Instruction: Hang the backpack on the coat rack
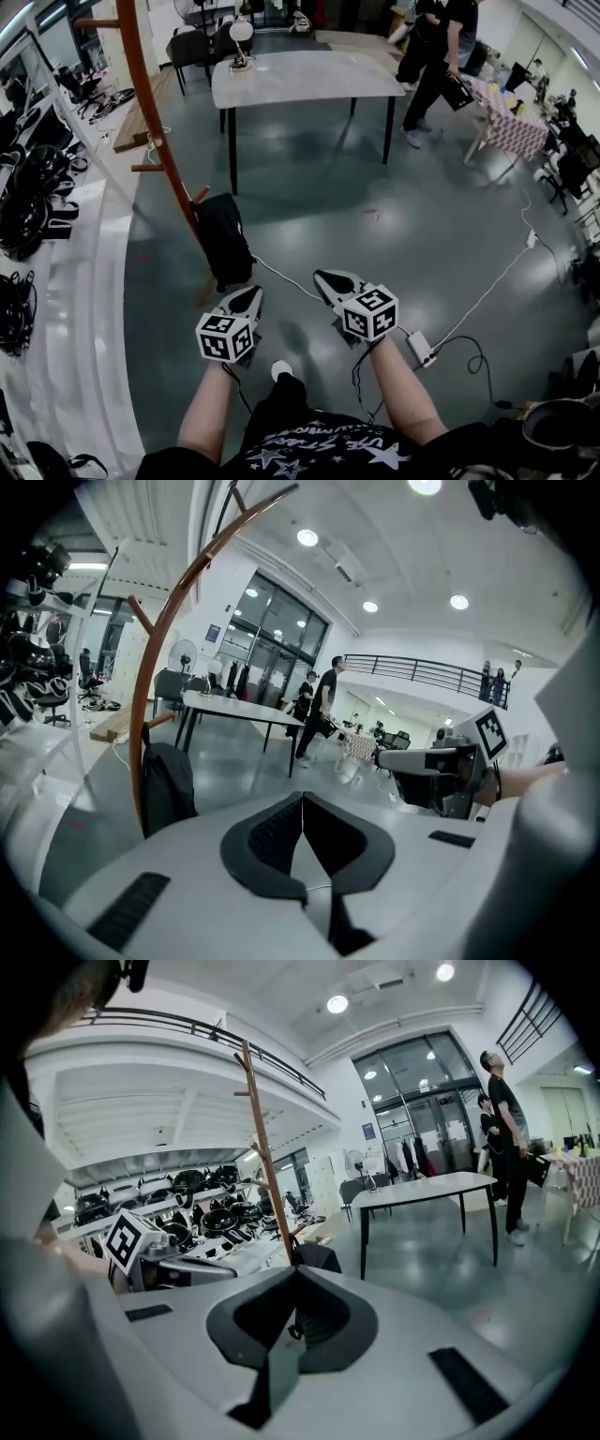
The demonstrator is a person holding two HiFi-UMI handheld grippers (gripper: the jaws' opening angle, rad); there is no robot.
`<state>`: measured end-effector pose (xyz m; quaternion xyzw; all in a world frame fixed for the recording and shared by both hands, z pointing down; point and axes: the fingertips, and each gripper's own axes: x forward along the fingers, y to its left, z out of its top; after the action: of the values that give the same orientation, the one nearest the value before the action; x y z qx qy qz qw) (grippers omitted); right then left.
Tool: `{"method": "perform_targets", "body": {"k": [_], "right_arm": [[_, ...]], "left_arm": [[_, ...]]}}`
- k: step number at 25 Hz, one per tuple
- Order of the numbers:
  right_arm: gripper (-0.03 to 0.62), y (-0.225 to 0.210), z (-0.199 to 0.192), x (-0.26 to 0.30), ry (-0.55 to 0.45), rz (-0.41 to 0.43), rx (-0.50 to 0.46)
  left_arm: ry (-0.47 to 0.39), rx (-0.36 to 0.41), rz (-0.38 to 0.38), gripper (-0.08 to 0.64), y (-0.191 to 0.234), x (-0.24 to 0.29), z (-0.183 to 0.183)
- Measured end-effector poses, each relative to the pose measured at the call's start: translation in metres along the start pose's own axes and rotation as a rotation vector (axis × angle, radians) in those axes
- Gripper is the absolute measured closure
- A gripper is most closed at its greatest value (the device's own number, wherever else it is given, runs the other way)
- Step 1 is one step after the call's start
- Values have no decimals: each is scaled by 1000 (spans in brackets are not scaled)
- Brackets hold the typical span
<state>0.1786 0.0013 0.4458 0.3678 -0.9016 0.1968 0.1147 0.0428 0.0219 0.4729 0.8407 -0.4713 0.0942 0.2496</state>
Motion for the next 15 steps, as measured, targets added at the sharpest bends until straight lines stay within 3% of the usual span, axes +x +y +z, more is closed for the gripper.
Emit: {"method": "perform_targets", "body": {"k": [9, 15], "right_arm": [[581, 31, -43, -90, -10, -57, -32], [581, 61, -76, -146, -24, -90, -19]], "left_arm": [[44, 106, 49, 543, -69, -47, -41], [45, 150, 37, 543, -117, -91, -69]]}}
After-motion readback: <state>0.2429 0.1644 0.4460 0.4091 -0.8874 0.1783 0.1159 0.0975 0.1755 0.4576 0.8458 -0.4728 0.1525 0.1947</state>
